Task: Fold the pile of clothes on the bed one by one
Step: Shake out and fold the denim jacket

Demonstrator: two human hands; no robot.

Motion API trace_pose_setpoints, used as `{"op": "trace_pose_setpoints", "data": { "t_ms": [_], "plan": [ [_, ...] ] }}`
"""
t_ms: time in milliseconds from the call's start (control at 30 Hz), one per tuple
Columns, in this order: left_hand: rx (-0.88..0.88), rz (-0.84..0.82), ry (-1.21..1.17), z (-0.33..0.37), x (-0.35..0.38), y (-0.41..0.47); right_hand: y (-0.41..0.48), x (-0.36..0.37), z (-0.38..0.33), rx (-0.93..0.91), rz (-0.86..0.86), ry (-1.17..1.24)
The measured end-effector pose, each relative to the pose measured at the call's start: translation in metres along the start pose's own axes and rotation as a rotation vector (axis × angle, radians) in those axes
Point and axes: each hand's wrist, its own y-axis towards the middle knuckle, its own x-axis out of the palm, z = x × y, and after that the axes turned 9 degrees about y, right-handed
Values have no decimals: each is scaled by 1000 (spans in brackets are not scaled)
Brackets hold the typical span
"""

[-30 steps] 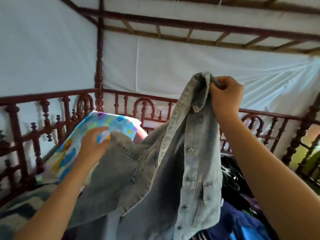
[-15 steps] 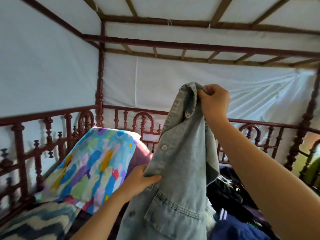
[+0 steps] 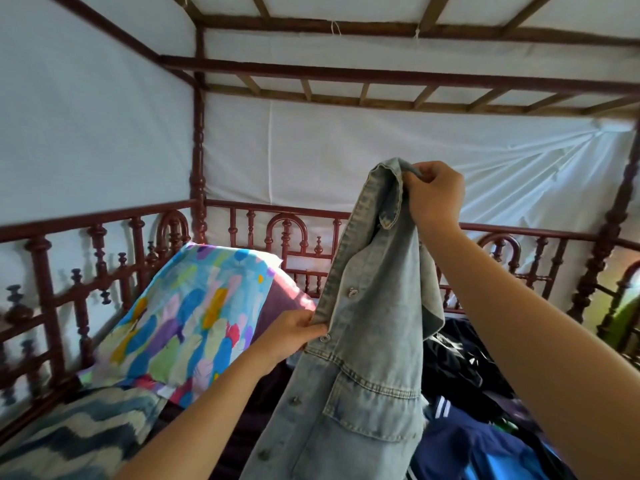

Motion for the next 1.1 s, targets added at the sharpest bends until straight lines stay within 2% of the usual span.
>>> {"op": "trace_pose_setpoints", "data": {
  "t_ms": [67, 233, 367, 467, 567, 667, 833, 967, 1100],
  "plan": [
    [3, -5, -4, 1, 4, 2, 2, -3, 3, 8, 0, 14],
    [-44, 128, 48, -5, 8, 7, 11, -15, 12, 10, 1, -1],
    [-116, -10, 141, -28, 18, 6, 20, -32, 23, 65, 62, 31],
    [-178, -25, 213, -47, 25, 2, 23, -46, 32, 89, 78, 10],
    [-226, 146, 247, -54, 13, 3, 22, -61, 49, 103, 84, -52],
    [-301, 350, -155, -30, -16, 0, 19, -70, 67, 129, 99, -87],
    [-177, 560, -702, 43, -53, -17, 15, -58, 77, 197, 101, -65],
    [17, 666, -803, 107, -61, -38, 17, -47, 69, 152, 108, 20],
    [343, 753, -818, 157, -57, -59, 24, -41, 41, 41, 193, 200]
  ]
}}
